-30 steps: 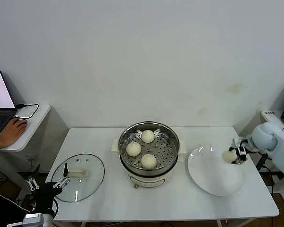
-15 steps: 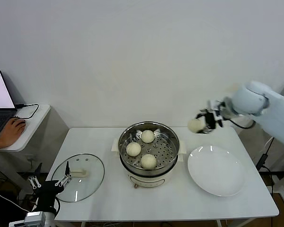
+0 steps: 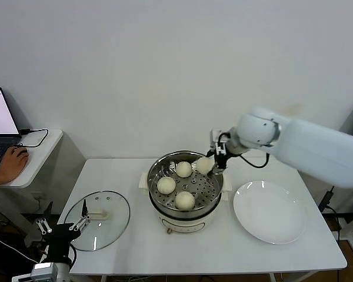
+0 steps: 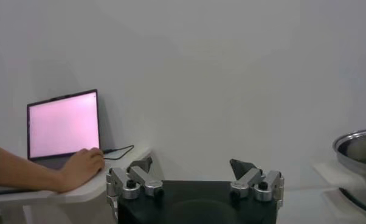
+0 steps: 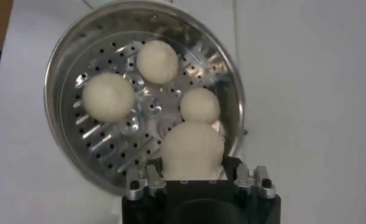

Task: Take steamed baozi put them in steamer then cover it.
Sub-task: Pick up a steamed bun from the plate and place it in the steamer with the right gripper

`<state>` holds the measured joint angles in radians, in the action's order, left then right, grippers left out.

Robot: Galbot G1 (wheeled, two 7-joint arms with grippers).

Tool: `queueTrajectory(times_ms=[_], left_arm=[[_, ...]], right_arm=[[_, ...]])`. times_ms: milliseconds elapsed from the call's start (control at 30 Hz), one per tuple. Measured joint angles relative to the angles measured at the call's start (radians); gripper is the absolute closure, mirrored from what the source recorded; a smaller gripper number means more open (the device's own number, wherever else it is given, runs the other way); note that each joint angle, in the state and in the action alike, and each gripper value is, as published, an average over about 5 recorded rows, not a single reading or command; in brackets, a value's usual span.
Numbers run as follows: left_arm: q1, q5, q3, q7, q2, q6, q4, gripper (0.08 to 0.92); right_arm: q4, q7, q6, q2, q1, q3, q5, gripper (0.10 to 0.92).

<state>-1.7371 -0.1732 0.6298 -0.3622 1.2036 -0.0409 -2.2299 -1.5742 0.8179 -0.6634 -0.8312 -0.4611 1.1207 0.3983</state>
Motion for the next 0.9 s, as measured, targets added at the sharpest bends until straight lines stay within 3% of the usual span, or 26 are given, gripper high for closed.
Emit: queueTrajectory(times_ms=[567,900], left_arm=[[0.003,-0.001,0.001,0.0,0.0,0.001,0.016,0.177],[0.008,0.0,-0.002,0.0,0.002,0.001,0.016,0.177]], right_arm=[[0.09,-0.034,-0.049,-0.066,0.119,-0.021,-0.032,0.402],[0.061,-0.029,-0.057,-0.048,0.117,-0.044,-0.031,0.21]])
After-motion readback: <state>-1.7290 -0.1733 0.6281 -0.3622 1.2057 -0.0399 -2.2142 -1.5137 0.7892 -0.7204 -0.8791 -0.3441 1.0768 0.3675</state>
